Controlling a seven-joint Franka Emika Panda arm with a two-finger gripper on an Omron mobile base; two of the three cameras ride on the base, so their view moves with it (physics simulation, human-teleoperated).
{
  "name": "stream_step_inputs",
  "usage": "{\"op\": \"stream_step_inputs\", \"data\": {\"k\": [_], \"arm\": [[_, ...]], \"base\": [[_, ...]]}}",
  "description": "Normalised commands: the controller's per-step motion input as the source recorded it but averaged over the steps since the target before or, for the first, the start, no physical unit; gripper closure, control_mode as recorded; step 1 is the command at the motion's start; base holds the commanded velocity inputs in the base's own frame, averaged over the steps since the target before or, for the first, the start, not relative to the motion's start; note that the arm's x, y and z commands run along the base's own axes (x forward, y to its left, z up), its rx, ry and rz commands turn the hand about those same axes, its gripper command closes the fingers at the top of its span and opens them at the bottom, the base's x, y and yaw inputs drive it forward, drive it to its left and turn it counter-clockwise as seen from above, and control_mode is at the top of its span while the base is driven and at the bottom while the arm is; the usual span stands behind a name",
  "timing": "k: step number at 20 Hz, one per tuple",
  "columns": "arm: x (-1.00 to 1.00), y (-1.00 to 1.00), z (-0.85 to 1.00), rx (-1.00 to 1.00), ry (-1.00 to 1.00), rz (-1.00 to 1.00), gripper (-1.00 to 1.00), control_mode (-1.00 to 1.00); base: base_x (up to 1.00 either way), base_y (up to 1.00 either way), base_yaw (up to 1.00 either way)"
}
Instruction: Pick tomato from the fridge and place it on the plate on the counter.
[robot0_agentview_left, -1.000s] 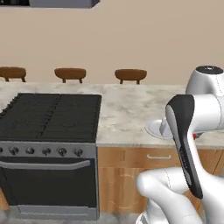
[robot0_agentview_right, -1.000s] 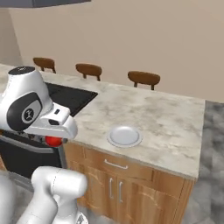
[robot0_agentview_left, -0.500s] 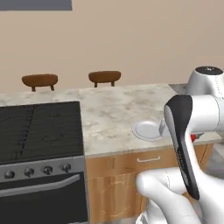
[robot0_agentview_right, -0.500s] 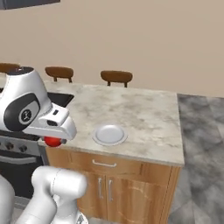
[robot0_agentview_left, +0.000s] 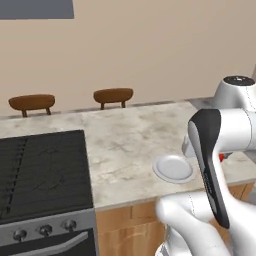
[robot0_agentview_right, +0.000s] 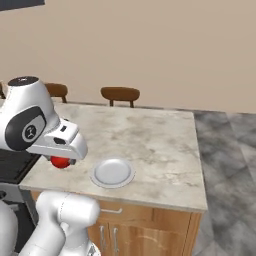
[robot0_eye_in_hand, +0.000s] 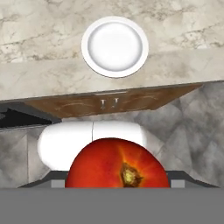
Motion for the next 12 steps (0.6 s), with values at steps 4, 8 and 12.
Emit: {"op": "stream_step_inputs", "data": {"k": [4, 8, 12], "arm": [[0.0, 0.0, 0.0, 0.0, 0.0, 0.0, 1.0, 1.0], [0.3, -0.04, -0.04, 0.02, 0.0, -0.06, 1.0, -1.0], [0.72, -0.04, -0.25, 0.02, 0.0, -0.08, 1.0, -1.0]], "base": [[0.54, -0.11, -0.16], [0.27, -0.05, -0.07], [0.0, 0.0, 0.0]]}}
